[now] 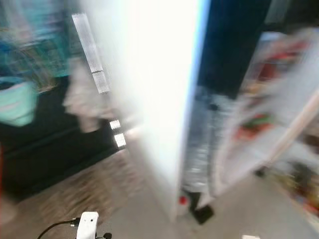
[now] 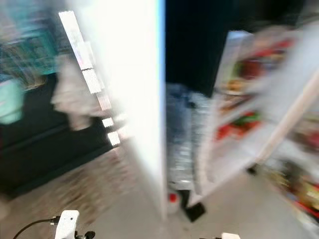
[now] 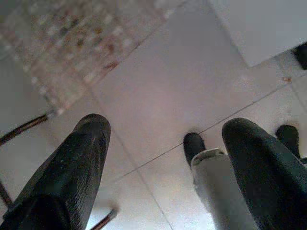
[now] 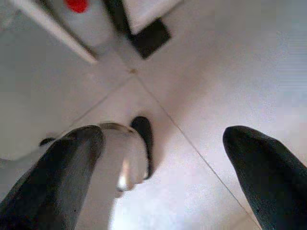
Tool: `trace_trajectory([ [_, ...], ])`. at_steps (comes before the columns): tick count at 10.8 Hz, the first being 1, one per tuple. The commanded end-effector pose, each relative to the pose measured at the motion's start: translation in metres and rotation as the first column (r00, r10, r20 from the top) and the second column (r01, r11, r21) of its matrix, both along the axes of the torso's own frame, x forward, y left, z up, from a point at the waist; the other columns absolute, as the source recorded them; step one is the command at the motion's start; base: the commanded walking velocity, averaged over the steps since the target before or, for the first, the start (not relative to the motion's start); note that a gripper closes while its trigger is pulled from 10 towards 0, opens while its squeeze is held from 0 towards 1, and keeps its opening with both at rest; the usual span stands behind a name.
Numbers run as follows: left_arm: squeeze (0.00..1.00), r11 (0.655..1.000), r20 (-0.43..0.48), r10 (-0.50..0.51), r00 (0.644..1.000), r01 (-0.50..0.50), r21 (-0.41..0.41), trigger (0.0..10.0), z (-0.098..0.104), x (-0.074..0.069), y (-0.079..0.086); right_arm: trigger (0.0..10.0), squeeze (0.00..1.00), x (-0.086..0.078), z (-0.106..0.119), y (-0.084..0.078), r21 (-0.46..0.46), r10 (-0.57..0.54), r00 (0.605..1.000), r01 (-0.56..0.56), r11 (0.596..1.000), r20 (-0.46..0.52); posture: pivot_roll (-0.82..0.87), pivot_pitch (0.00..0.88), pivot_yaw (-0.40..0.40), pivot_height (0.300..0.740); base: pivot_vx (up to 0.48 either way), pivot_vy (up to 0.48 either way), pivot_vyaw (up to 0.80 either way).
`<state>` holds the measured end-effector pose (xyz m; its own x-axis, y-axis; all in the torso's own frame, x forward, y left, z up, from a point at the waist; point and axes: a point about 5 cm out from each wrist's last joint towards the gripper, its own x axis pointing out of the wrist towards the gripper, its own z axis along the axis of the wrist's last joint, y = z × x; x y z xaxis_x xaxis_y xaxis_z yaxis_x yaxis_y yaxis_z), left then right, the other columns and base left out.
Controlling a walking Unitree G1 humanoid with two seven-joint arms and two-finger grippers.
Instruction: Restocking fridge
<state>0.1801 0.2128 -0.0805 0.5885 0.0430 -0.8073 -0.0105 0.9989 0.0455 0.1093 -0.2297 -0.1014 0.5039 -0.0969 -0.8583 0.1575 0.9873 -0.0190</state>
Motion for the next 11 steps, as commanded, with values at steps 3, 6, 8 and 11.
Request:
trace_trajectory([
  [3, 0.00, 1.000, -0.029, -0.004, 1.000, 0.004, 0.003, 10.0, -0.0034, -0.0082, 0.0030, 10.0, 0.00, 0.0003, -0.0009, 0.0034, 0.009, 0.000, 1.000, 0.000, 1.000, -0.005, -0.03, 0.000, 0.083, 0.740, 0.000, 0.000, -0.78],
  [6, 0.00, 1.000, -0.029, -0.004, 1.000, 0.004, 0.007, 10.0, -0.0034, -0.0082, 0.0029, 10.0, 0.00, 0.0015, -0.0005, 0.0027, 0.005, 0.005, 1.000, -0.005, 1.000, -0.005, -0.03, 0.000, 0.079, 0.740, 0.000, 0.000, -0.78],
  [8, 0.00, 1.000, -0.041, 0.000, 0.999, 0.001, 0.021, 10.0, -0.0038, -0.0086, 0.0034, 10.0, 0.00, 0.0022, -0.0001, 0.0027, 0.007, 0.010, 1.000, -0.010, 1.000, 0.001, -0.03, 0.000, 0.078, 0.740, 0.000, 0.000, -0.39],
  [11, 0.00, 1.000, -0.037, 0.021, 0.999, -0.021, 0.011, 10.0, -0.0044, -0.0097, 0.0028, 10.0, 0.00, 0.0017, -0.0001, 0.0025, 0.007, 0.011, 1.000, -0.011, 1.000, 0.001, -0.03, 0.000, 0.077, 0.740, -0.110, 0.000, 0.00],
])
